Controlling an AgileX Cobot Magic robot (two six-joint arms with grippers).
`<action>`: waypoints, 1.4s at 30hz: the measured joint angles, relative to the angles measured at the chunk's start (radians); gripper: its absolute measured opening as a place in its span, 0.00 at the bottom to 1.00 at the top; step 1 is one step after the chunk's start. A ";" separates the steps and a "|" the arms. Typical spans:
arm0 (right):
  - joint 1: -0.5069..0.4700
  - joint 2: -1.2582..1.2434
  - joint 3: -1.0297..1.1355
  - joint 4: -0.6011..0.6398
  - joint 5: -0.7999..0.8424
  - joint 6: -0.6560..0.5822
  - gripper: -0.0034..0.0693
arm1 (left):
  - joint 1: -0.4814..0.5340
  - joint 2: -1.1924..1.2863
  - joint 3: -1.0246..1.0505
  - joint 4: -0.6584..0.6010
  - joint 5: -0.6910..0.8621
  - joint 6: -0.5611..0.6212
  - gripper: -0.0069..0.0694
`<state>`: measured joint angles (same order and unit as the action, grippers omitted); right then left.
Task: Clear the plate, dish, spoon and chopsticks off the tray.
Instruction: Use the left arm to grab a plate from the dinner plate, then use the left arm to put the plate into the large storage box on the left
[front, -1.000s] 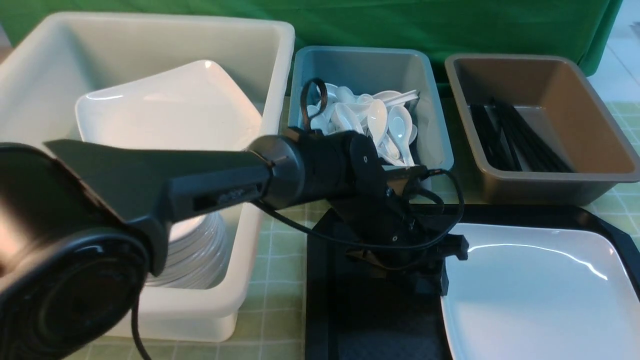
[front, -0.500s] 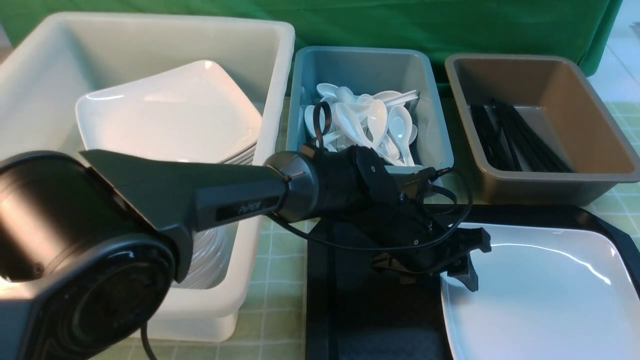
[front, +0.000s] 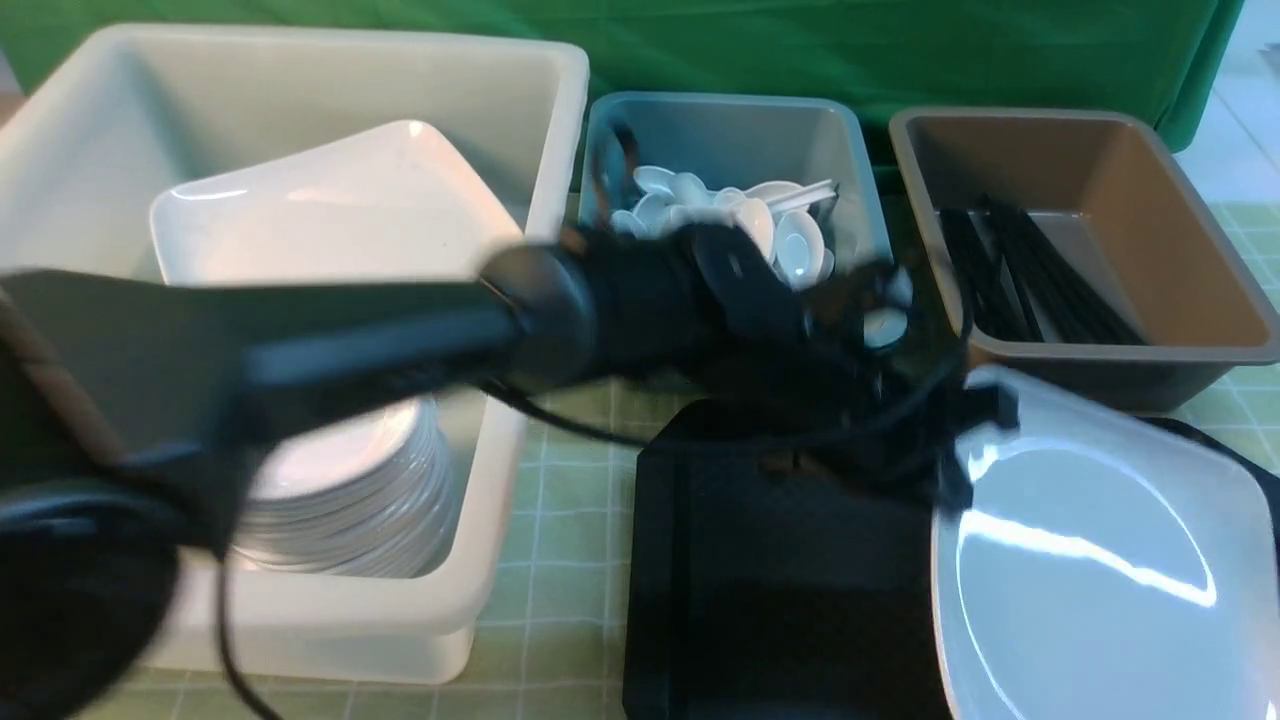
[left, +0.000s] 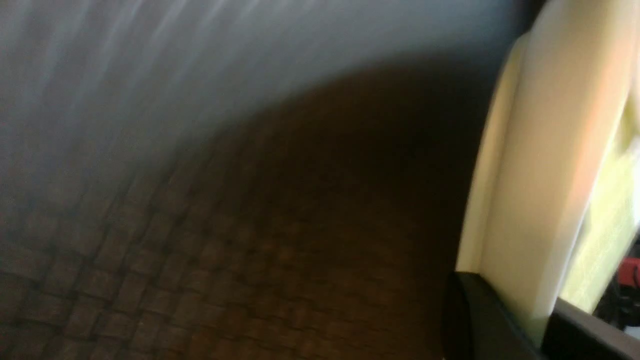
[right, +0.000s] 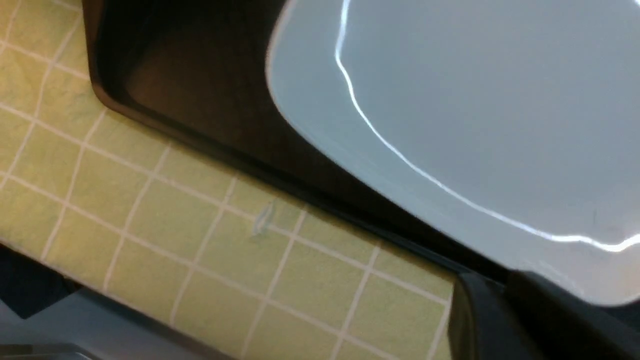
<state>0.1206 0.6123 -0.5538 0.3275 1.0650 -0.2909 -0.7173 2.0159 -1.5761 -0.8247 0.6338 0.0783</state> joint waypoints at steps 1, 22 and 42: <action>0.000 0.000 0.000 0.000 0.000 0.000 0.15 | 0.016 -0.019 0.000 0.000 0.011 0.002 0.10; 0.000 0.000 0.000 -0.003 -0.062 0.002 0.18 | 1.058 -0.507 -0.001 -0.075 0.385 0.032 0.10; 0.000 0.003 0.000 -0.004 -0.182 0.009 0.20 | 1.216 -0.162 0.000 -0.073 0.267 0.234 0.10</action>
<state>0.1206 0.6152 -0.5538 0.3237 0.8826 -0.2823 0.4984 1.8544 -1.5762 -0.8972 0.9011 0.3125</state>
